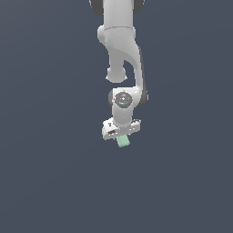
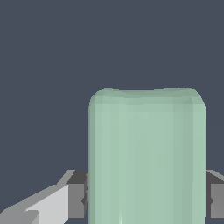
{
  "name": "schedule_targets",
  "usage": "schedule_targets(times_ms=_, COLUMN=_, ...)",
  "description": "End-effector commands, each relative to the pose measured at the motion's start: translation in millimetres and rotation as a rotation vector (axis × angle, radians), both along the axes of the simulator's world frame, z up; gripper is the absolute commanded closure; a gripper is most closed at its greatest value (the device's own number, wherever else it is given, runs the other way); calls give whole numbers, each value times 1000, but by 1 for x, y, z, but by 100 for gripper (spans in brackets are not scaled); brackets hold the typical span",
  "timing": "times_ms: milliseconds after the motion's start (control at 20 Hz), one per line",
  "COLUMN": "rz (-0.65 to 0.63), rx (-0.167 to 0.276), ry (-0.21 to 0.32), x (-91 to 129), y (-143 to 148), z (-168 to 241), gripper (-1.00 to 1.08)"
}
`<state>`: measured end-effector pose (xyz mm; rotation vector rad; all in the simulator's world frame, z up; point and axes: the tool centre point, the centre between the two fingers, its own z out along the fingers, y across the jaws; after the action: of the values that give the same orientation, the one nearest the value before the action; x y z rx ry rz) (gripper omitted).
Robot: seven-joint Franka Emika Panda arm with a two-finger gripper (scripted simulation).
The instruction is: Pick up the object and move it to a goal position.
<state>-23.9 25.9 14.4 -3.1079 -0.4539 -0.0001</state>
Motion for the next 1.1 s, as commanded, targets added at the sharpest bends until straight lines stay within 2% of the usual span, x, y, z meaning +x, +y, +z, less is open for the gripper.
schedule_targets(times_ms=0, rz=-1, rx=-1, ry=0, x=0, y=-1, z=-1, gripper=108)
schedule_targets(times_ms=550, rz=2, rx=0, ry=-1, x=3, y=-2, z=12, gripper=108)
schedule_targets(times_ms=1050, rz=2, rx=0, ry=-1, x=16, y=-19, z=80, gripper=108)
